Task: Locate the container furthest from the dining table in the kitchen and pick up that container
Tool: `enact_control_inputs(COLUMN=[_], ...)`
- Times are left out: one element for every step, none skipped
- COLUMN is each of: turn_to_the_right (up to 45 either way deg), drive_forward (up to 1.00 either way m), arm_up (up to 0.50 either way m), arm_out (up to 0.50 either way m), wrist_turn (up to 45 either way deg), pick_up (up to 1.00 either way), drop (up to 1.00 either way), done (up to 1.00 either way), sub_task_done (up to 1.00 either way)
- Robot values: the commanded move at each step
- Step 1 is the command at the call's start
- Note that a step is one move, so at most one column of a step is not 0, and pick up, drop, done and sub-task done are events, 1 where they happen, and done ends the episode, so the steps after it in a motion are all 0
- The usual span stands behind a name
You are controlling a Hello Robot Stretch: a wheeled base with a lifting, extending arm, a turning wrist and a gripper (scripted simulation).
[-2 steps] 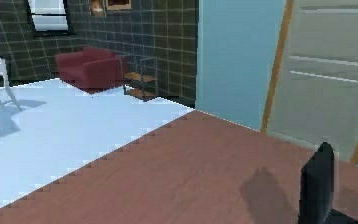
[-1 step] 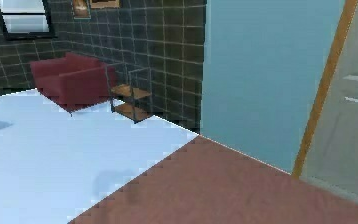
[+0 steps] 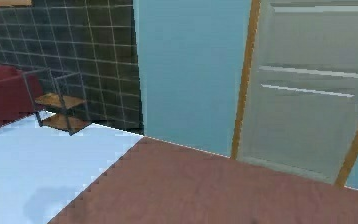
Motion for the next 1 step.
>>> enact_control_inputs(turn_to_the_right=[0.0], drive_forward=[0.1], arm_up=[0.0], arm_out=[0.0], wrist_turn=[0.0], pick_up=[0.0], drop=[0.0], done=[0.0], sub_task_done=[0.0])
